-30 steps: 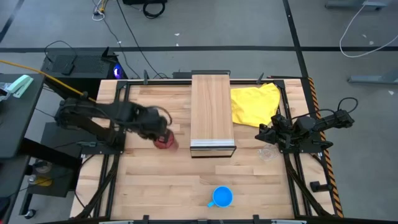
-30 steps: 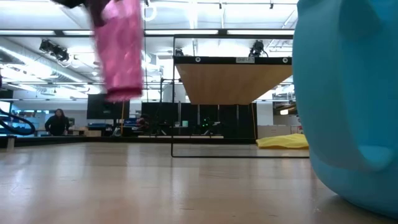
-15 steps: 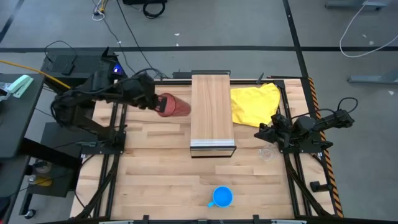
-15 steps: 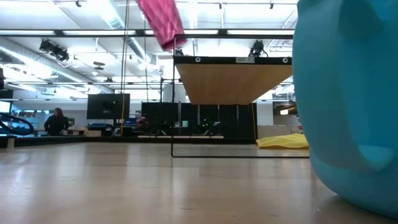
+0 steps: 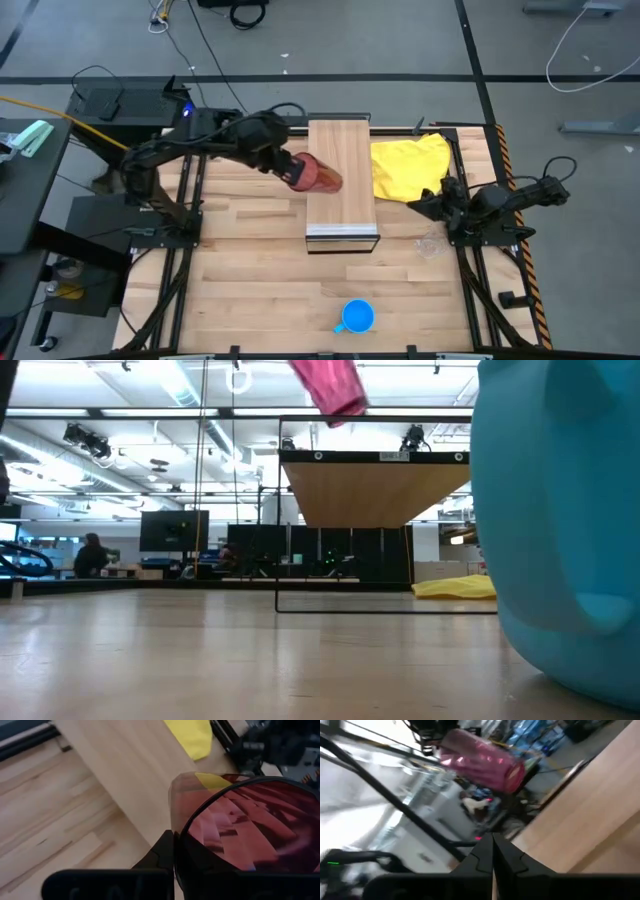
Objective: Stack small to large cups/mugs on shelf
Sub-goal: Put the red cup on the shelf
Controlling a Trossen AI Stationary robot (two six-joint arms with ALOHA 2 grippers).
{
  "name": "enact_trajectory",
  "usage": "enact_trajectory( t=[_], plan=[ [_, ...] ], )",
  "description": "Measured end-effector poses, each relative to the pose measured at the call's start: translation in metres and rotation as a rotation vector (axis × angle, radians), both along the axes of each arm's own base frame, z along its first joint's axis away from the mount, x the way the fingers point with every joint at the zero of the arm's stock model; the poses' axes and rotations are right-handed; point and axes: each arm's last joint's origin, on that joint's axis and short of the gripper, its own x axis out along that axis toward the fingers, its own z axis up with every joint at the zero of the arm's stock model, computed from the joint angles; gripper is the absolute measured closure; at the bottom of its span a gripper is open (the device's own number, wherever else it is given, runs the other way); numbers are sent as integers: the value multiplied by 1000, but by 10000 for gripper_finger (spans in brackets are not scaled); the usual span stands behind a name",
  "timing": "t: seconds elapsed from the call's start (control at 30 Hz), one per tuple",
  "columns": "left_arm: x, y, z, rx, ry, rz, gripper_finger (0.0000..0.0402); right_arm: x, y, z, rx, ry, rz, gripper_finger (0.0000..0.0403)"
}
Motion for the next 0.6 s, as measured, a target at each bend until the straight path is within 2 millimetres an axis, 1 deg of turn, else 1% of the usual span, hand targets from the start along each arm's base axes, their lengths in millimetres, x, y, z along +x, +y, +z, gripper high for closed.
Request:
enact_trajectory(
  t=[0.1,0.23,0.33,0.47,0.6],
  plan=[
    [14,0,-4,-17,20,-38,390,-5,-3,10,-77,89,-54,399],
    [28,0,-7,-53,29,-88,390,-11,-6,25,-146,257,-111,397],
    [38,0,-13,-77,41,-110,390,-8,-6,37,-208,349,-112,398],
    [44,-1,-21,-106,74,-126,390,8,-1,45,-296,476,-99,400],
    [49,0,-26,-117,91,-130,390,31,7,44,-350,578,-58,400]
  ],
)
